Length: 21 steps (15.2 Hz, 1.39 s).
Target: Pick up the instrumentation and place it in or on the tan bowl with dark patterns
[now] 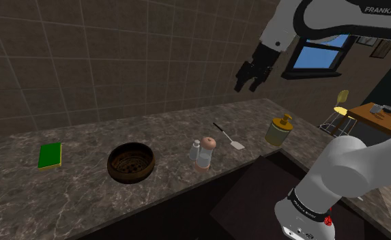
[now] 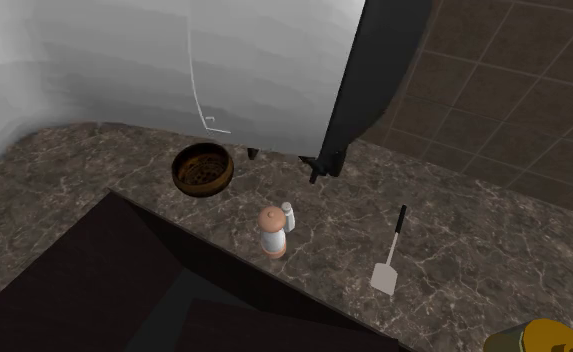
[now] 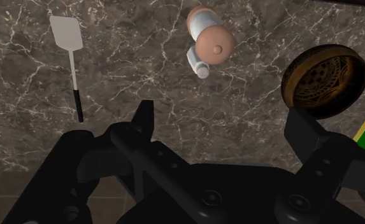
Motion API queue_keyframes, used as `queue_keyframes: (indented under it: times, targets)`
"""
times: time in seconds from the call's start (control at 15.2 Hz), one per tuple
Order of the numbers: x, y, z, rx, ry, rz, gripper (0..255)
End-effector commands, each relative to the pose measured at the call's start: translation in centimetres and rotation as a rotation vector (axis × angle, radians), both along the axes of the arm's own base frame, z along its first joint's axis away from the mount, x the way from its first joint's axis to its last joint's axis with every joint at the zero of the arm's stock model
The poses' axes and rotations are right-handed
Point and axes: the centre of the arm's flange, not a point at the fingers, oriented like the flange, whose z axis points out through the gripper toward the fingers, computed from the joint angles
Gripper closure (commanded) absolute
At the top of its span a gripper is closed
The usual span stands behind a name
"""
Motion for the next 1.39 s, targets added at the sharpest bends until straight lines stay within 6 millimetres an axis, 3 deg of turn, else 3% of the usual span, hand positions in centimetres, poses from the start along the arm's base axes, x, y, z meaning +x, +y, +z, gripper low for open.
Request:
queue_keyframes:
  times: [0.0, 1.12, 1.32]
  targets:
    - [1.0, 0.8, -2.8, -0.008, 0.011, -0.016, 0]
    - [8.9, 5.2, -23.8, -0.079, 0.111, -0.142, 0]
    - [9.0, 5.2, -25.3, -0.079, 0.111, -0.142, 0]
